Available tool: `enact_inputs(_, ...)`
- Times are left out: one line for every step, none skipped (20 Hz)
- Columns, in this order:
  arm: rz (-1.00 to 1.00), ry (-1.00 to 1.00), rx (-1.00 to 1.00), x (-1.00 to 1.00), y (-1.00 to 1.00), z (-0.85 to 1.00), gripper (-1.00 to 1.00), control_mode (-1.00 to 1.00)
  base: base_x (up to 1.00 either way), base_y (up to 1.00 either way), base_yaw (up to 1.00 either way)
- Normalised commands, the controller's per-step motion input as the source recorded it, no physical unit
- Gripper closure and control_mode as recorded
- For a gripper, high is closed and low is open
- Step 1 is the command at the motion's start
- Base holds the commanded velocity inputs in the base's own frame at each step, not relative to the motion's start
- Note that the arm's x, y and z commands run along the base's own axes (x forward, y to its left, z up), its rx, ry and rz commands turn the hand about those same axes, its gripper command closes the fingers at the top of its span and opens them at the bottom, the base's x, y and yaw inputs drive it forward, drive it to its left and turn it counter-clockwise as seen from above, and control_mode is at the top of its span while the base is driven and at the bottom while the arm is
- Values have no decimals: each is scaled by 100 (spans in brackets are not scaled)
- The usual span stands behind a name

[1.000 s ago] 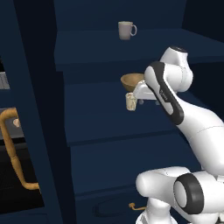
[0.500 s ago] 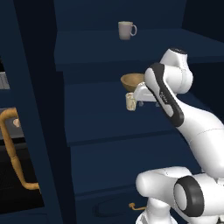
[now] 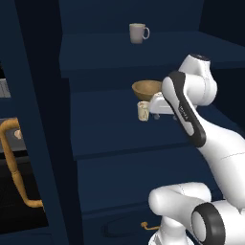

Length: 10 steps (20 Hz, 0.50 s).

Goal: Gather all objects into one cabinet and sort the glasses and bowls to opposite sides.

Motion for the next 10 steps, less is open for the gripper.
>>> enact_inputs(0, 0, 0, -4, 0, -14, -100, -100, 0, 0, 0)
enact_inputs(0, 0, 0, 0, 0, -19, -100, -100, 0, 0, 0)
enact_inputs(0, 0, 0, 0, 0, -20, -100, -100, 0, 0, 0)
enact_inputs(0, 0, 0, 0, 0, -16, -100, -100, 0, 0, 0)
enact_inputs(0, 0, 0, 0, 0, -12, -100, -100, 0, 0, 0)
enact_inputs(0, 0, 1, 0, 0, -16, -100, -100, 0, 0, 0)
enact_inputs(0, 1, 1, 0, 0, -20, -100, -100, 0, 0, 0)
enact_inputs(0, 1, 0, 0, 0, -22, -100, -100, 0, 0, 0)
enact_inputs(0, 1, 0, 0, 0, -28, -100, -100, 0, 0, 0)
enact_inputs(0, 0, 0, 0, 0, -28, -100, -100, 0, 0, 0)
